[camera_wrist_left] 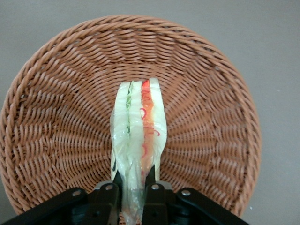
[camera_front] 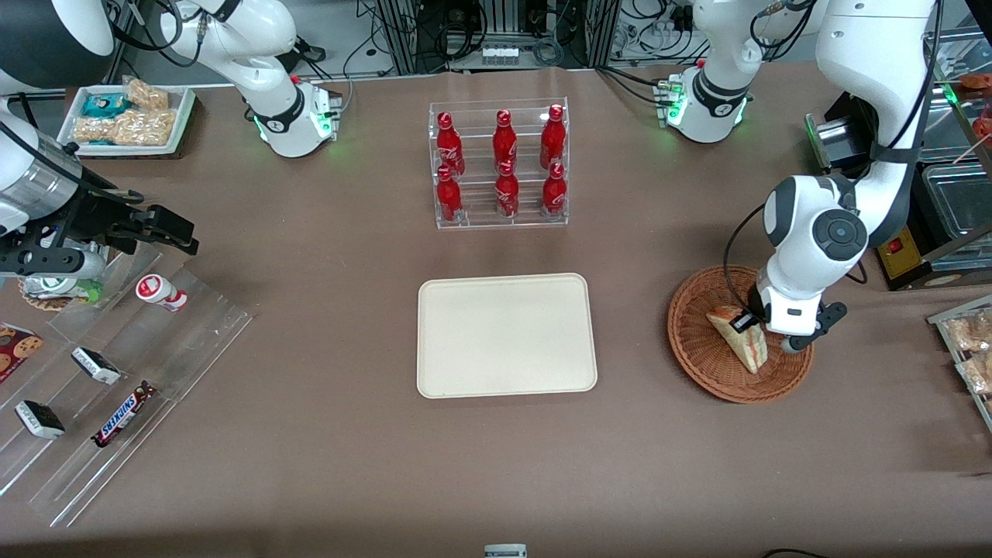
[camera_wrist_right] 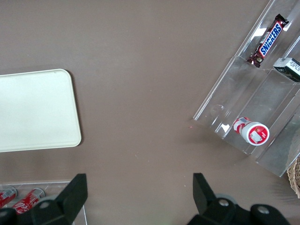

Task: Place sandwich from basket to tray
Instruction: 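Lift the sandwich and carry it over the cream tray, then lower the sandwich onto the tray and open the left gripper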

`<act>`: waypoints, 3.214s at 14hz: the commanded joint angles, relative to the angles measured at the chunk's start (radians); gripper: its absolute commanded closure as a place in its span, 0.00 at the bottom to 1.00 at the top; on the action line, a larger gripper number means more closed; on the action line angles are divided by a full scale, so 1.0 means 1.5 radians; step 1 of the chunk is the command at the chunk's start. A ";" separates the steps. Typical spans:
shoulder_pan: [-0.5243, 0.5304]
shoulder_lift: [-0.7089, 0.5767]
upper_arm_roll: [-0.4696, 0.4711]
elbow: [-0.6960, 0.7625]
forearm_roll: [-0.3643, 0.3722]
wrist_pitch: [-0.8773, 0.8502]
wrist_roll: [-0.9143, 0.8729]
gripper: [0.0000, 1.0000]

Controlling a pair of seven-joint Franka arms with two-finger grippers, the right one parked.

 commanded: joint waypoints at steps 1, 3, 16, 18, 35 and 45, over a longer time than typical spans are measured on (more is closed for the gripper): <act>-0.045 0.003 -0.004 0.079 0.004 -0.091 0.001 0.89; -0.095 0.028 -0.004 0.148 0.001 -0.138 -0.003 0.89; -0.379 0.260 -0.006 0.419 -0.003 -0.096 -0.073 0.89; -0.409 0.280 -0.005 0.422 -0.002 -0.053 -0.124 0.89; -0.436 0.270 -0.026 0.403 0.007 -0.027 -0.096 0.00; -0.374 0.104 -0.017 0.442 0.007 -0.263 -0.094 0.00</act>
